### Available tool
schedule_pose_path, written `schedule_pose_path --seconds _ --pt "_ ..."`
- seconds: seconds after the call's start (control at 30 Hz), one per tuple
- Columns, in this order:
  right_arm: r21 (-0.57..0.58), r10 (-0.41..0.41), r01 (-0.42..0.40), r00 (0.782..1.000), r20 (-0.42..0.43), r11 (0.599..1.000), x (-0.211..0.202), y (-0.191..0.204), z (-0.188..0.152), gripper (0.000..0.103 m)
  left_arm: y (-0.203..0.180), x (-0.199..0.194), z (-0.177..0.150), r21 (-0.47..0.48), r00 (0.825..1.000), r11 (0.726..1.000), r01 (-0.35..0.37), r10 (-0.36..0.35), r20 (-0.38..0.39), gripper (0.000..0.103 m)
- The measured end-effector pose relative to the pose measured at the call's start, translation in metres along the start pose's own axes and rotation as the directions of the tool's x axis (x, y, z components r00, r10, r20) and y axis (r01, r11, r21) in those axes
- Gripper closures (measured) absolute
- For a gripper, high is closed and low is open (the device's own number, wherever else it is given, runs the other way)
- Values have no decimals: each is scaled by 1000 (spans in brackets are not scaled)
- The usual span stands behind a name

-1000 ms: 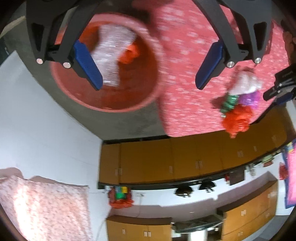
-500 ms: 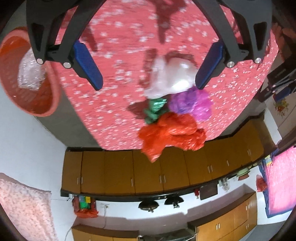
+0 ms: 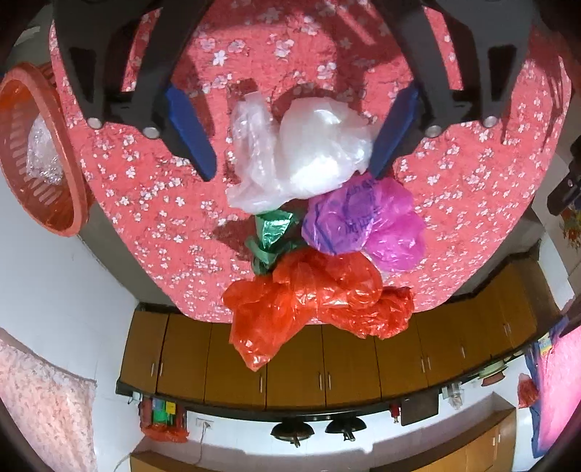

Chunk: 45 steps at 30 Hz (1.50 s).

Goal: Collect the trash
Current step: 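Move both tools back over the bed toward the remaining bags, then grasp the white plastic bag with the right tool while the left tool grasps the pink-purple bag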

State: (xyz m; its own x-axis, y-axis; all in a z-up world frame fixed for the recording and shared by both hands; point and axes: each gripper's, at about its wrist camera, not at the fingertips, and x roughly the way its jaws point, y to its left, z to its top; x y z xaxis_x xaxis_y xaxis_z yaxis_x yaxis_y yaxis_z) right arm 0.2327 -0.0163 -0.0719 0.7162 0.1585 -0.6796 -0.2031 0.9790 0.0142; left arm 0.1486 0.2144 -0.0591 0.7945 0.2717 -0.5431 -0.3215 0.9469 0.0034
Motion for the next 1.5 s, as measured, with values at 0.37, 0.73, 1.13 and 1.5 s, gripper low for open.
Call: schedule_pose_path --seconds 0.37,0.73,1.13,1.5 --pt "-29 45 -46 997 -62 998 10 -5 -1 60 -19 0 1 5 999 999 45 -45 -11 15" --pt "5 -52 52 998 -33 999 -9 -67 -17 62 -91 0 8 68 985 982 174 -173 -22 8" --pt "111 -99 103 994 -39 989 -19 -135 -24 62 -175 32 11 168 971 957 235 -221 -94 6" --pt "148 -72 78 996 -44 986 -19 -141 -26 62 -185 54 10 175 958 950 257 -228 -173 41"
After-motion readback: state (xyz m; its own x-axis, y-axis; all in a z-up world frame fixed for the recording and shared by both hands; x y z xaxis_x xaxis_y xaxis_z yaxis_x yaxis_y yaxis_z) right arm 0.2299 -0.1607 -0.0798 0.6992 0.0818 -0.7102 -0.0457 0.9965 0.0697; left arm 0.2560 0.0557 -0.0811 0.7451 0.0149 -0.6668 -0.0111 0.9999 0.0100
